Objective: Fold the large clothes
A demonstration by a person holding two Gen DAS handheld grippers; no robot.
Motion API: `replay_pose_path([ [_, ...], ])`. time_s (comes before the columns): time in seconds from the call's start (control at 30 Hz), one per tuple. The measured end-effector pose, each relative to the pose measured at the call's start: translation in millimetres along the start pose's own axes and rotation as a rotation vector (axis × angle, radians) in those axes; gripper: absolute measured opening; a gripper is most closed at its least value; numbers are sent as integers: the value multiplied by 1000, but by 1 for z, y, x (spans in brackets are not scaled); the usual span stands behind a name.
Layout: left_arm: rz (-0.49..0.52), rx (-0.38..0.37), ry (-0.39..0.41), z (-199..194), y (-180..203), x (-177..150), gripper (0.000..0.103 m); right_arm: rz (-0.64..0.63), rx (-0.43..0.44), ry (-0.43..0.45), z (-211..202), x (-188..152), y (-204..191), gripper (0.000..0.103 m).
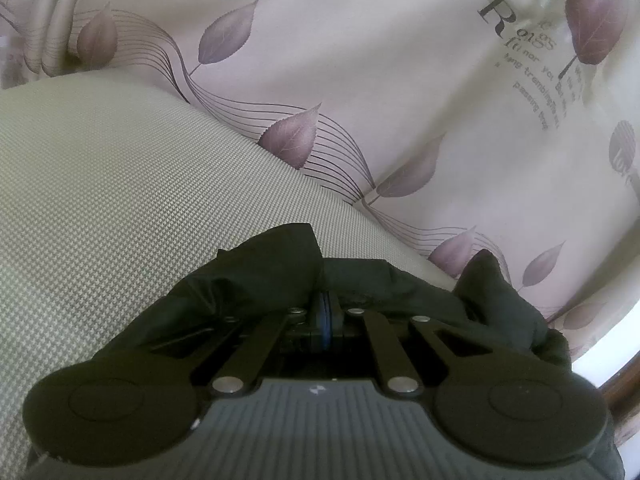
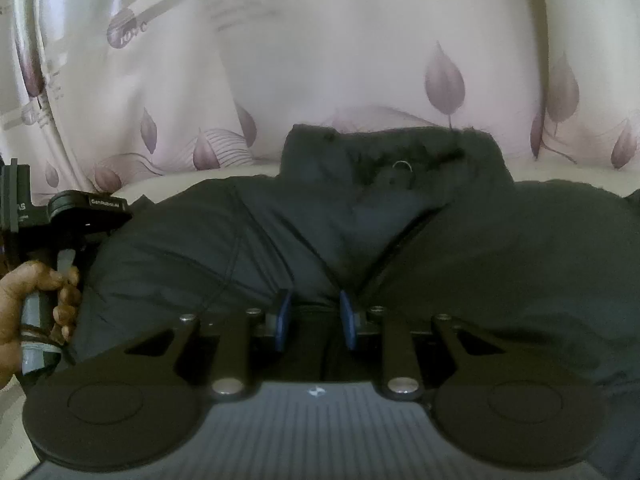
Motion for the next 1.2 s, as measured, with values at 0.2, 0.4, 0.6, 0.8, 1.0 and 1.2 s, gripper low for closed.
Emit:
replay_pose_path([
  [0.2, 2, 3, -2, 0, -1, 0, 11, 31, -51, 46, -27, 22, -10, 27],
  [0.4, 5, 6, -3, 0, -1, 1, 11, -71, -111, 30, -10, 41, -24, 26],
  [0.6, 11, 14, 2, -1, 0, 1, 11, -45, -69, -20, 22, 25, -14, 25],
  [0.8, 20, 13, -13, -1, 1, 2, 10, -20, -31, -13, 25, 23, -9, 25],
  [1.0, 121, -197, -141, -31, 12, 19, 71, -6, -9, -5, 24, 22, -7, 25],
  [1.2, 286, -265, -243, -59, -19, 43, 85, 35, 44, 16, 22, 22, -3, 25],
])
Point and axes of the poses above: each gripper's, at about its wrist camera, not at the fingertips, and z roughly the way its jaws point, y to its right, x to its top, the point moved 10 cm from there along z, roughly the way its jaws point, and after that the axes turned 12 degrees about -y, right-handed, at the moved point
